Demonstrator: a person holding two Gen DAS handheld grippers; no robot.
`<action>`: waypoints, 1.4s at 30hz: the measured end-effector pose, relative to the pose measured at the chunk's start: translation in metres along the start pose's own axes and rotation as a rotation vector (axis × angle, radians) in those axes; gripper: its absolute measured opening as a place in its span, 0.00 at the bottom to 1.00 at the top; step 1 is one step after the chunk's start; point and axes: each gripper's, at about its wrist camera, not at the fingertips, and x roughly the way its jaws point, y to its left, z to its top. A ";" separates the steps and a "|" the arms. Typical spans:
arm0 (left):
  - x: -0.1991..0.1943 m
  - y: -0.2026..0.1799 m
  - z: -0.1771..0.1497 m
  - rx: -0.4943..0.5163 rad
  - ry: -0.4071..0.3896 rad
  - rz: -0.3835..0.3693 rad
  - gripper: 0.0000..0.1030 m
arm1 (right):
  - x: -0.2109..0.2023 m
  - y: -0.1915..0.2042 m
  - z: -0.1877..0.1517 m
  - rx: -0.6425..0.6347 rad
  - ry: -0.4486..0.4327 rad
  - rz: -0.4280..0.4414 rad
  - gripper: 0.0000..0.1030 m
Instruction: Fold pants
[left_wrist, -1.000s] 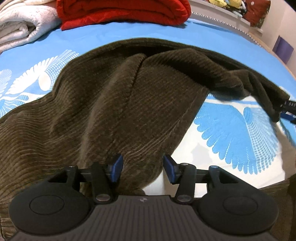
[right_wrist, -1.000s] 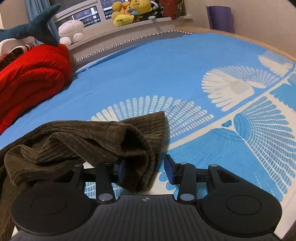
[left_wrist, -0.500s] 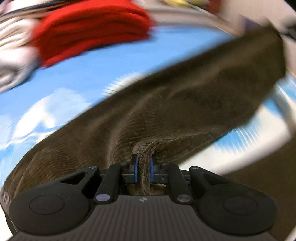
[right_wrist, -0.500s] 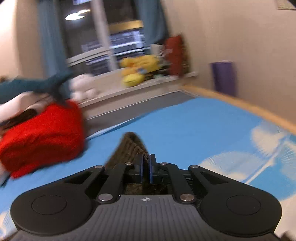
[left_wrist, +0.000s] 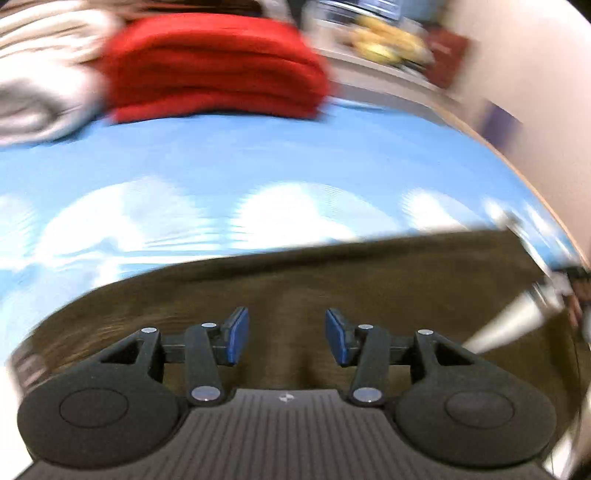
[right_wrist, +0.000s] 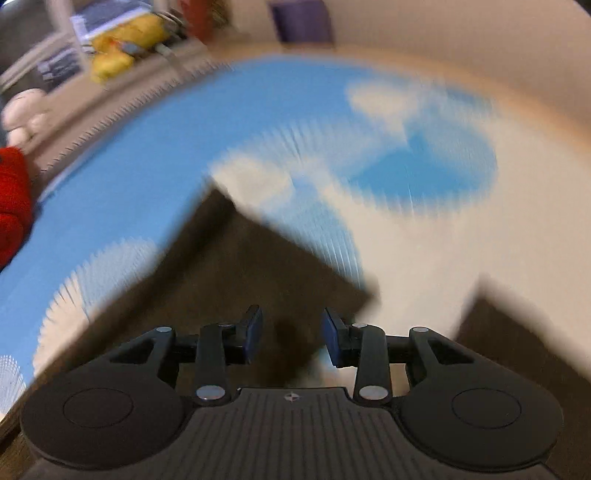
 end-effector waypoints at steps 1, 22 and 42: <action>-0.002 0.012 0.001 -0.032 -0.005 0.048 0.49 | 0.012 -0.009 -0.007 0.048 0.042 0.005 0.37; -0.001 0.161 -0.024 -0.354 0.106 0.390 0.67 | -0.021 -0.012 0.001 0.087 -0.186 -0.414 0.21; 0.043 0.157 -0.025 -0.246 0.066 0.385 0.28 | -0.087 0.115 -0.031 -0.255 -0.169 0.410 0.33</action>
